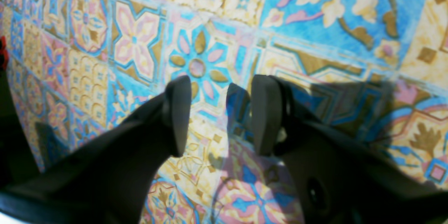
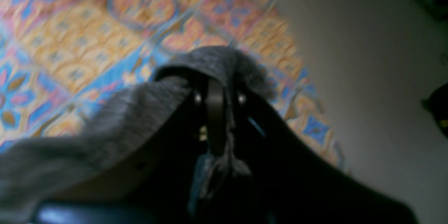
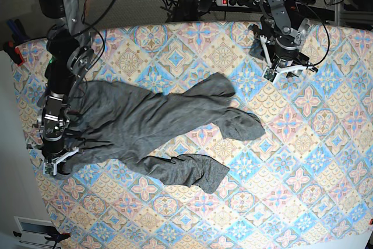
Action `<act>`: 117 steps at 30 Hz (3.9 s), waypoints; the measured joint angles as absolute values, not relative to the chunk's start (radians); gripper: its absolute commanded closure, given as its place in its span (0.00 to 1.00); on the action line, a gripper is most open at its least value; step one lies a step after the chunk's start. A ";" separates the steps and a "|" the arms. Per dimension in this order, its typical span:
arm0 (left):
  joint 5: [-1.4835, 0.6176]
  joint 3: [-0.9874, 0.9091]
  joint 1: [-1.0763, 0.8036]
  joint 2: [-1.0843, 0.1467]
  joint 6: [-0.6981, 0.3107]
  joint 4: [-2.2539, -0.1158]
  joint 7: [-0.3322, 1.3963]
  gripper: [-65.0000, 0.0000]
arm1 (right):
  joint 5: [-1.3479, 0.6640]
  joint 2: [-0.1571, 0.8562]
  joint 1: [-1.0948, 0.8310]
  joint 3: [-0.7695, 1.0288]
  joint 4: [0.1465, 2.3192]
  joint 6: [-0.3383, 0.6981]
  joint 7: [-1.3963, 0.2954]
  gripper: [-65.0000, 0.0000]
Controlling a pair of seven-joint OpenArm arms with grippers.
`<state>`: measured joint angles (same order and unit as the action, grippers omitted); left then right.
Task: Layout the t-shirt on the table in an organized manner, then fold the t-shirt properly
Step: 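Grasp the shirt body with the right gripper and drag it toward the robot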
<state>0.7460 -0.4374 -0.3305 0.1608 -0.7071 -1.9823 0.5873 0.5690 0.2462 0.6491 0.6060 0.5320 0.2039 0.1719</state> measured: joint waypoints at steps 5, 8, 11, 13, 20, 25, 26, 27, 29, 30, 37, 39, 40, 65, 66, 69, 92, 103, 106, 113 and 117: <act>0.746 -0.437 -0.349 0.161 -0.707 -1.982 0.588 0.58 | 0.569 0.241 0.645 0.606 0.532 0.201 0.156 0.67; 0.746 -0.437 -0.348 0.161 -0.707 -1.982 0.587 0.58 | 0.569 0.241 0.646 0.605 0.533 0.200 0.158 0.69; 0.746 -0.437 -0.348 0.161 -0.707 -1.982 0.588 0.58 | 0.569 0.241 0.645 0.605 0.535 0.202 0.157 0.68; 0.746 -0.437 -0.349 0.161 -0.707 -1.982 0.589 0.58 | 0.569 0.242 0.643 0.605 0.536 0.202 0.157 0.67; 0.747 -0.437 -0.348 0.160 -0.707 -1.982 0.591 0.58 | 0.564 0.250 0.553 0.602 0.847 0.290 0.114 0.67; 0.746 -0.437 -0.344 0.160 -0.707 -1.982 0.591 0.58 | 0.588 0.151 0.451 0.577 1.092 0.556 -0.129 0.67; 0.746 -0.436 -0.342 0.162 -0.707 -1.982 0.590 0.58 | 0.590 0.122 0.457 0.552 1.119 0.638 -0.147 0.67; 0.745 -0.433 -0.340 0.162 -0.708 -1.982 0.589 0.58 | 0.575 0.093 0.467 0.525 1.139 0.683 -0.159 0.67; 0.733 -0.430 -0.340 0.162 -0.708 -1.982 0.583 0.58 | 0.556 0.057 0.486 0.462 1.166 0.720 -0.165 0.67; 0.734 -0.427 -0.338 0.160 -0.708 -1.982 0.585 0.58 | 0.554 0.043 0.492 0.433 1.179 0.709 -0.170 0.67; 0.745 -0.430 -0.343 0.154 -0.707 -1.982 0.587 0.58 | 0.577 0.047 0.474 0.285 1.126 0.699 -0.244 0.67; 0.745 -0.428 -0.342 0.156 -0.707 -1.982 0.584 0.58 | 0.570 0.035 0.480 0.257 1.091 0.702 -0.229 0.67; 0.742 -0.428 -0.344 0.156 -0.707 -1.982 0.584 0.58 | 0.568 0.031 0.484 0.246 1.066 0.704 -0.214 0.67; 0.745 -0.428 -0.344 0.159 -0.707 -1.982 0.584 0.58 | 0.553 0.025 0.490 0.256 0.764 0.689 -0.078 1.00; 0.745 -0.428 -0.344 0.159 -0.707 -1.982 0.584 0.58 | 0.554 0.026 0.490 0.256 0.765 0.689 -0.079 0.99; 0.745 -0.428 -0.344 0.159 -0.707 -1.982 0.584 0.58 | 0.577 0.025 0.476 0.256 0.828 0.698 -0.107 1.00; 0.744 -0.426 -0.338 0.161 -0.708 -1.982 0.586 0.58 | 0.600 -0.053 0.107 0.499 1.742 0.720 -0.181 1.00; 0.745 -0.426 -0.318 0.160 -0.705 -1.982 0.588 0.58 | 0.596 -0.157 -0.194 0.525 1.931 0.707 -0.101 1.00; 0.745 -0.426 -0.310 0.160 -0.704 -1.982 0.583 0.58 | 0.516 -0.152 -0.295 0.511 1.945 0.702 -0.034 1.00; 0.742 -0.426 -0.292 0.161 -0.707 -1.981 0.583 0.58 | 0.464 -0.149 -0.570 0.354 1.947 0.702 0.077 1.00; 0.741 -0.426 -0.295 0.161 -0.707 -1.981 0.586 0.58 | 0.463 -0.141 -0.632 0.204 1.947 0.698 0.093 1.00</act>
<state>0.7410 -0.4259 -0.2947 0.1608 -0.7071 -1.9812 0.5861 0.4629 -0.1410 -0.6319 0.2035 1.9469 0.6983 0.0933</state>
